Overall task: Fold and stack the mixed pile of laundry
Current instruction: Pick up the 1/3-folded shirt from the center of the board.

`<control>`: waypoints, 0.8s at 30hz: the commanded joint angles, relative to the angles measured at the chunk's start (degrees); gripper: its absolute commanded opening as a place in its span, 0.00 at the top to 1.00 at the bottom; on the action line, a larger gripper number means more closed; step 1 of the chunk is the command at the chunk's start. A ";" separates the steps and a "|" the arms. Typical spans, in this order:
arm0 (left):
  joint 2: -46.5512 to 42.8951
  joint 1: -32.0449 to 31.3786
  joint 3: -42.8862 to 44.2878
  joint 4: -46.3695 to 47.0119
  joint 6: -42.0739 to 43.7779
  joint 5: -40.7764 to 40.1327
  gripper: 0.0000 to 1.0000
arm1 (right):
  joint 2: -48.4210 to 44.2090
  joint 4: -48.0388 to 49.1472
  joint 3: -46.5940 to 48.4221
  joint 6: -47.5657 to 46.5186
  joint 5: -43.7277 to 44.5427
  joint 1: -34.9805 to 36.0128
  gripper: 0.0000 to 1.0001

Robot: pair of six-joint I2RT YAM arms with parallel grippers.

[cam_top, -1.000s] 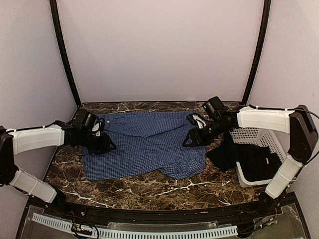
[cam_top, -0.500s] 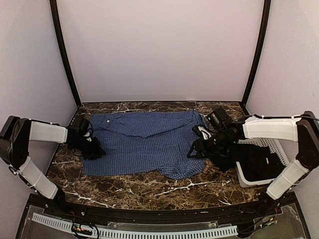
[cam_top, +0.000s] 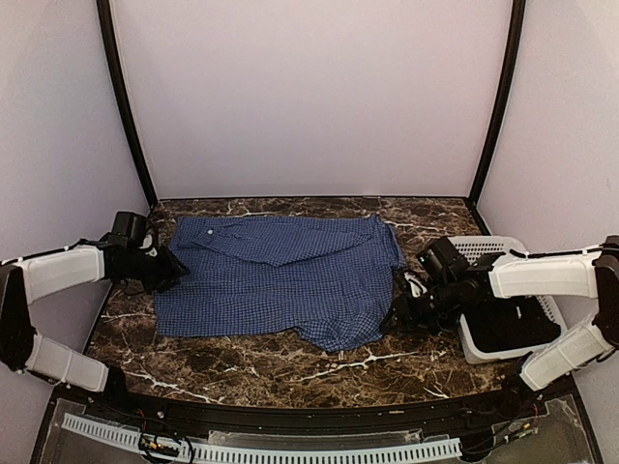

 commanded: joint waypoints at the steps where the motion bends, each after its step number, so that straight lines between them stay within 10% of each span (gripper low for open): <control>1: -11.91 0.31 -1.68 -7.92 -1.46 -2.36 0.63 | 2.23 7.80 -2.21 4.70 -1.08 1.95 0.56; 11: -29.29 0.41 -11.86 -15.99 -16.59 -4.41 0.61 | 6.74 14.80 -4.11 6.91 0.68 3.72 0.60; 24: -30.31 0.46 -14.13 -25.71 -25.02 -11.56 0.61 | 7.50 17.90 -4.09 6.90 2.54 3.72 1.00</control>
